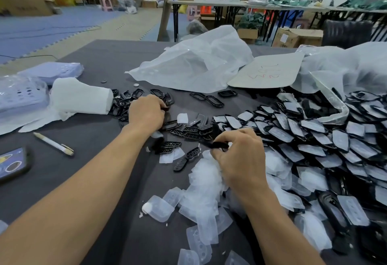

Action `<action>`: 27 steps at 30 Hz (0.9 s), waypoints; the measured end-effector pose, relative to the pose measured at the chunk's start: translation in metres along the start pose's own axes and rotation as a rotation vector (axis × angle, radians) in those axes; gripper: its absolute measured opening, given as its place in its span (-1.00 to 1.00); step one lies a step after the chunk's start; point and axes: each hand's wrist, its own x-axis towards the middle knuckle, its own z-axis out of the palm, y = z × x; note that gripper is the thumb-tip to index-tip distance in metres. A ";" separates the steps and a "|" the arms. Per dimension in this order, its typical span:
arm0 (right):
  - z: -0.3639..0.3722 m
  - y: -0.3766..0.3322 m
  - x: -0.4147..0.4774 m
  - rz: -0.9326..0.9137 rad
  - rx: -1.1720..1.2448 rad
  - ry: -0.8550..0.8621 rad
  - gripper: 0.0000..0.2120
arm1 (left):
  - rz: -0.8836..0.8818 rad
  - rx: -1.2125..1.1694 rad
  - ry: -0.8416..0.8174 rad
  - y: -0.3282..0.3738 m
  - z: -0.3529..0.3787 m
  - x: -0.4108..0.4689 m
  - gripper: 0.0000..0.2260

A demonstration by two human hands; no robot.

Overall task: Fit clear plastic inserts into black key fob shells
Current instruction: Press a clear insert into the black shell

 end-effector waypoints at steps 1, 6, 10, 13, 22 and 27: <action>-0.002 -0.001 0.000 0.014 0.029 0.019 -0.79 | -0.026 -0.028 0.043 -0.001 0.000 -0.002 -0.78; -0.003 0.000 0.000 0.079 0.229 -0.018 -0.90 | -0.144 -0.282 0.107 -0.009 -0.009 -0.021 -0.80; -0.001 0.002 0.000 0.085 0.293 -0.067 -0.86 | -0.178 -0.890 -0.092 -0.009 -0.030 -0.051 -0.89; -0.001 0.002 0.001 0.102 0.356 -0.020 -0.86 | -0.242 -1.156 -0.109 -0.004 -0.034 -0.088 -0.96; -0.010 -0.015 0.004 0.445 1.040 -0.128 -0.81 | -0.233 -1.210 -0.253 0.000 -0.038 -0.160 -0.88; -0.012 -0.021 0.003 0.522 1.222 -0.274 -0.79 | -0.284 -1.287 -0.247 0.012 -0.036 -0.157 -0.70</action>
